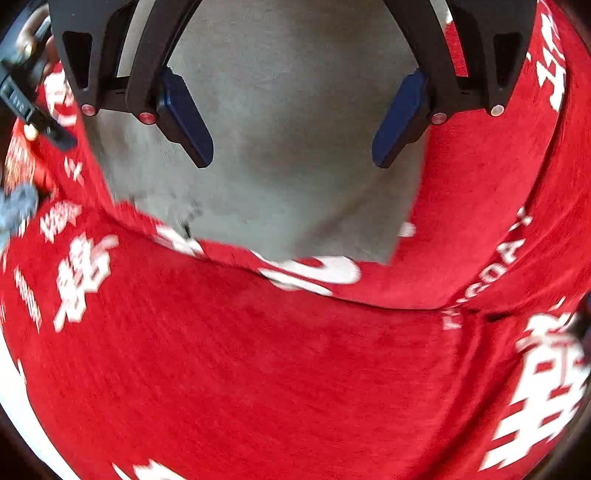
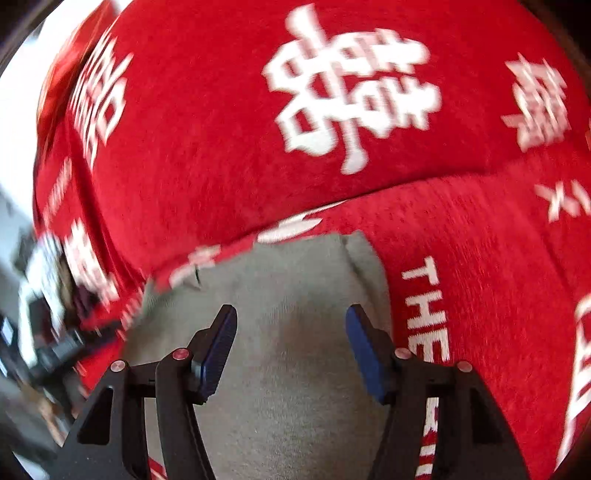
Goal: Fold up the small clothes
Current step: 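Press and smooth the folded sweater with both open tools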
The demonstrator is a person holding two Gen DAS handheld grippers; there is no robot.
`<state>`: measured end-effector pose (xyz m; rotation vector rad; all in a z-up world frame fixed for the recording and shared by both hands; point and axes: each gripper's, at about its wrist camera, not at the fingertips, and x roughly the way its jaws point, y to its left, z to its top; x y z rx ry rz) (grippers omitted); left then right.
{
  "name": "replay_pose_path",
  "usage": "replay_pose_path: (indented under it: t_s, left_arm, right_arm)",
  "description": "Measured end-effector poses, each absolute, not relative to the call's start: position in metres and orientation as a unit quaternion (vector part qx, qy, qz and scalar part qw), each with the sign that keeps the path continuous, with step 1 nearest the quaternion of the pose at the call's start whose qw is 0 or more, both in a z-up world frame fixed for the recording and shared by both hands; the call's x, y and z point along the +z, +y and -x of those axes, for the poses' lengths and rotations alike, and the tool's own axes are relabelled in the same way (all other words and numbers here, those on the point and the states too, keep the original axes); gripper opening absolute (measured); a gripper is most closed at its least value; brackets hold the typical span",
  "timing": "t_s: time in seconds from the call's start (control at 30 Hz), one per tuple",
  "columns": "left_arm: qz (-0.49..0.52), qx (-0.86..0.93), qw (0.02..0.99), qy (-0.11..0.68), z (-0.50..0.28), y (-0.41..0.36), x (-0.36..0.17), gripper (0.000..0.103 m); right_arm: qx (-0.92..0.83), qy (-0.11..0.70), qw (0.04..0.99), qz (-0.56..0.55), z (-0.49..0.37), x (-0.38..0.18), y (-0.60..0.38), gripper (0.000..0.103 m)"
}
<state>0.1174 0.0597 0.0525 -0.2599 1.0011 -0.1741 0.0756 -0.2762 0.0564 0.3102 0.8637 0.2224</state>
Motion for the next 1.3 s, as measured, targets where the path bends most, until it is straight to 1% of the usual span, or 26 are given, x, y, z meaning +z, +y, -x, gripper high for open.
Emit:
replay_pose_path:
  t_s: [0.1, 0.2, 0.33, 0.47, 0.6, 0.7, 0.73, 0.87, 0.93, 1.0, 1.03, 1.07, 1.13, 1.2, 1.3]
  left_arm:
    - [0.095, -0.106, 0.86, 0.49, -0.13, 0.033, 0.048, 0.089]
    - [0.039, -0.061, 0.862, 0.501, -0.15, 0.019, 0.036, 0.089]
    - [0.032, -0.034, 0.846, 0.53, -0.157, 0.033, 0.009, 0.089]
    - [0.042, -0.049, 0.863, 0.502, -0.133, 0.044, 0.009, 0.089]
    - [0.016, -0.023, 0.868, 0.496, -0.12, 0.037, 0.02, 0.089]
    - [0.036, -0.054, 0.878, 0.474, -0.087, 0.028, 0.036, 0.089]
    - [0.029, -0.067, 0.879, 0.471, -0.073, 0.021, 0.039, 0.089]
    - [-0.037, -0.079, 0.891, 0.446, -0.027, -0.009, 0.036, 0.089]
    - [-0.053, -0.074, 0.89, 0.448, -0.014, -0.014, 0.028, 0.089]
    - [-0.062, -0.066, 0.887, 0.453, -0.009, -0.014, 0.014, 0.091]
    - [-0.062, -0.058, 0.895, 0.437, -0.004, -0.012, 0.014, 0.097]
    - [-0.06, -0.05, 0.896, 0.438, -0.002, -0.01, 0.014, 0.099]
    - [-0.035, -0.053, 0.892, 0.448, 0.003, -0.003, 0.019, 0.099]
    - [-0.009, -0.057, 0.895, 0.442, 0.013, 0.004, 0.028, 0.099]
    - [-0.003, -0.063, 0.896, 0.439, 0.024, 0.0, 0.029, 0.099]
  right_arm:
    - [0.125, 0.441, 0.883, -0.103, -0.096, 0.052, -0.248, 0.066]
    - [0.097, 0.468, 0.875, -0.07, -0.12, 0.038, -0.24, 0.066]
    - [0.034, 0.502, 0.862, -0.063, -0.131, 0.011, -0.259, 0.066]
    - [0.047, 0.473, 0.875, -0.093, -0.112, 0.004, -0.277, 0.065]
    - [0.024, 0.457, 0.887, -0.062, -0.094, 0.025, -0.261, 0.066]
    - [0.074, 0.428, 0.9, -0.041, -0.055, 0.043, -0.229, 0.066]
    - [0.085, 0.425, 0.901, -0.03, -0.043, 0.043, -0.219, 0.066]
    - [0.098, 0.43, 0.897, 0.026, -0.004, 0.025, -0.189, 0.066]
    - [0.091, 0.439, 0.893, 0.036, 0.003, 0.011, -0.187, 0.068]
    - [0.093, 0.419, 0.902, 0.051, 0.017, 0.006, -0.19, 0.068]
    - [0.091, 0.414, 0.903, 0.067, 0.021, 0.005, -0.188, 0.068]
    - [0.088, 0.414, 0.903, 0.075, 0.024, 0.007, -0.187, 0.068]
    - [0.082, 0.419, 0.901, 0.07, 0.028, 0.015, -0.184, 0.069]
    - [0.08, 0.414, 0.905, 0.049, 0.037, 0.023, -0.187, 0.069]
    - [0.074, 0.409, 0.909, 0.034, 0.047, 0.023, -0.188, 0.069]
